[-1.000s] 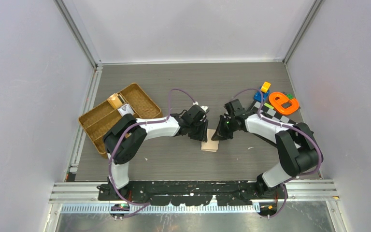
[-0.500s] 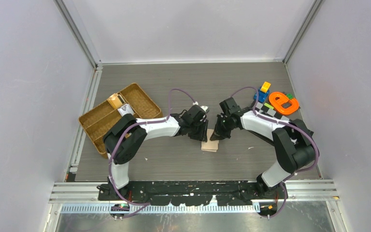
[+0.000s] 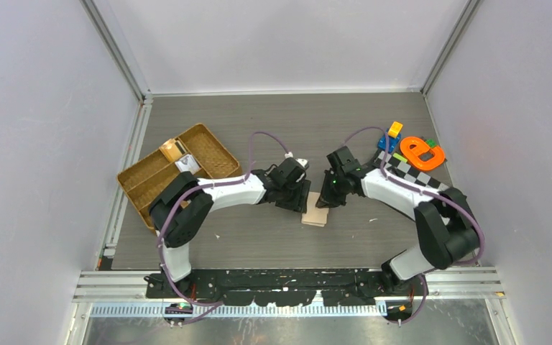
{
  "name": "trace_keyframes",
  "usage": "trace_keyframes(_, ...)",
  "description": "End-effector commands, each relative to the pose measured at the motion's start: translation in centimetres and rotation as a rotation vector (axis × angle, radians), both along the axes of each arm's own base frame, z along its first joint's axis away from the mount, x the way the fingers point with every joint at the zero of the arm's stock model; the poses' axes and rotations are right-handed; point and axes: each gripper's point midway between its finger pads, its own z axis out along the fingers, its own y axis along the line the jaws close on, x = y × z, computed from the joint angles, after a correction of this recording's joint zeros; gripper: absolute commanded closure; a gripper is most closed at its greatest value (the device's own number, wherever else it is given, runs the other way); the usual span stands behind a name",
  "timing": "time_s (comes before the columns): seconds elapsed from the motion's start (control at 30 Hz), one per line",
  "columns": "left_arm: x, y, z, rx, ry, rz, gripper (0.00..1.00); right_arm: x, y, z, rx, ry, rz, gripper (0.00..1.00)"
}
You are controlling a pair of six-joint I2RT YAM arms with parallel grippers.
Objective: Put the credit cards into the card holder
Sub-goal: Close the card holder at the center of the board, then reset both arms
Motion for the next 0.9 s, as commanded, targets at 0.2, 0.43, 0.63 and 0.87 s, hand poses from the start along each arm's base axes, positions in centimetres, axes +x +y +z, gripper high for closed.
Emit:
trace_keyframes(0.2, 1.1, 4.4, 5.8, 0.044, -0.143, 0.069, 0.28, 1.6, -2.9, 7.7, -0.038, -0.211, -0.044, 0.49)
trace_keyframes(0.43, 3.9, 12.3, 7.9, 0.027, -0.127, 0.249, 0.19, 2.3, -8.2, 7.7, -0.153, -0.234, -0.106, 0.47)
trace_keyframes(0.63, 5.1, 21.2, 12.1, 0.019, -0.157, 0.382, 0.18, 3.3, -13.8, 12.1, -0.252, -0.378, -0.253, 0.45)
trace_keyframes(0.87, 4.4, 28.7, 22.3, 0.127, -0.488, 0.448, 0.07, 3.0, -17.1, 19.8, -0.332, -0.652, -0.346, 0.43)
